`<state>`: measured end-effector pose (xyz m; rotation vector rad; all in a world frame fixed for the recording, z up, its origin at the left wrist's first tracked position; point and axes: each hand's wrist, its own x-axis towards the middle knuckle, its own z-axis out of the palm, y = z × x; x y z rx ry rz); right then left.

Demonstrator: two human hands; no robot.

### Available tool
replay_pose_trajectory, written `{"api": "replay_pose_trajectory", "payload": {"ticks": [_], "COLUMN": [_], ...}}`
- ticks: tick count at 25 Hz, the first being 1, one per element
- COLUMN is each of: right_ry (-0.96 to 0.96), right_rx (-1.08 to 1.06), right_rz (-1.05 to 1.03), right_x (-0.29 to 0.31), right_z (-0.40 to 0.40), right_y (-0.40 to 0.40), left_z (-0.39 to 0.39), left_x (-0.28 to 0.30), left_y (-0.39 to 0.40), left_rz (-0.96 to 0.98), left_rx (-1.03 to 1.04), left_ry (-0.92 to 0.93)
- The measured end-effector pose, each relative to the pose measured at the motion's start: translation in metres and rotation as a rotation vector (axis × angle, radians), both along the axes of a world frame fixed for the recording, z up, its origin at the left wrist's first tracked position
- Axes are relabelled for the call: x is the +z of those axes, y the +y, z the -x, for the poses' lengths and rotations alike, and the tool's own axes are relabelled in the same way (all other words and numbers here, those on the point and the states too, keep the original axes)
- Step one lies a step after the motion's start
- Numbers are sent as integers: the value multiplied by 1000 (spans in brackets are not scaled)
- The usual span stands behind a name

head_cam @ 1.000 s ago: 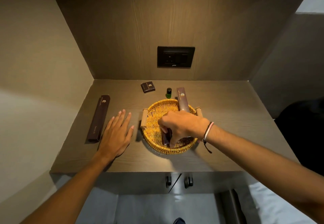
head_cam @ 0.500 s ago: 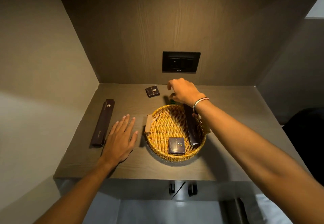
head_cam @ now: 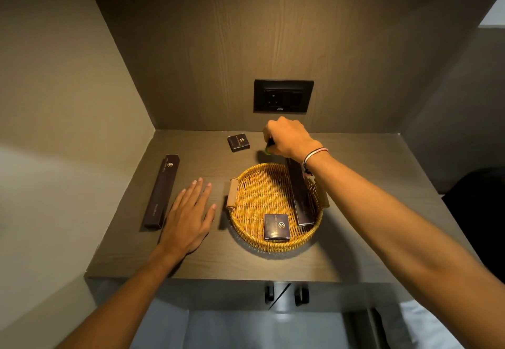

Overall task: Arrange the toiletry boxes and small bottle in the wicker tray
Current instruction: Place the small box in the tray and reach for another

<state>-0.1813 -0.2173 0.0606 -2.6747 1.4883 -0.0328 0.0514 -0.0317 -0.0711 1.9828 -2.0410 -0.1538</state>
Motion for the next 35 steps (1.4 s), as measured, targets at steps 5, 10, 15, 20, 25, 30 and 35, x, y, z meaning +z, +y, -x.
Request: {"api": "replay_pose_trajectory", "payload": {"ticks": [5,10,15,20,25,30,35], "right_ry": [27,154,161,178,28,-10,87], "right_rx": [164,159,127,118,0,-22,45], "right_rz": [-158,-219,-113,-144,-140,-181,-276], "right_x": [21,8,-2,-1,18,10,-22], "right_z": [6,5,5,5,7,-30,-70], "right_y": [10,22,25,22,-3,-30,-38], "left_z": [1,0,0,-1,0,1,0], "left_x": [0,0,-1,-2,-2,-3,-4], "left_y": [0,-1,-2,-2,-3,-2,-2], "left_rz": [2,-15,-18,-16,-20,-18,-4], "left_rx": [-4,-2,0,0,3,-3,6], "left_ry": [-11,14,8,3,3,8,11]}}
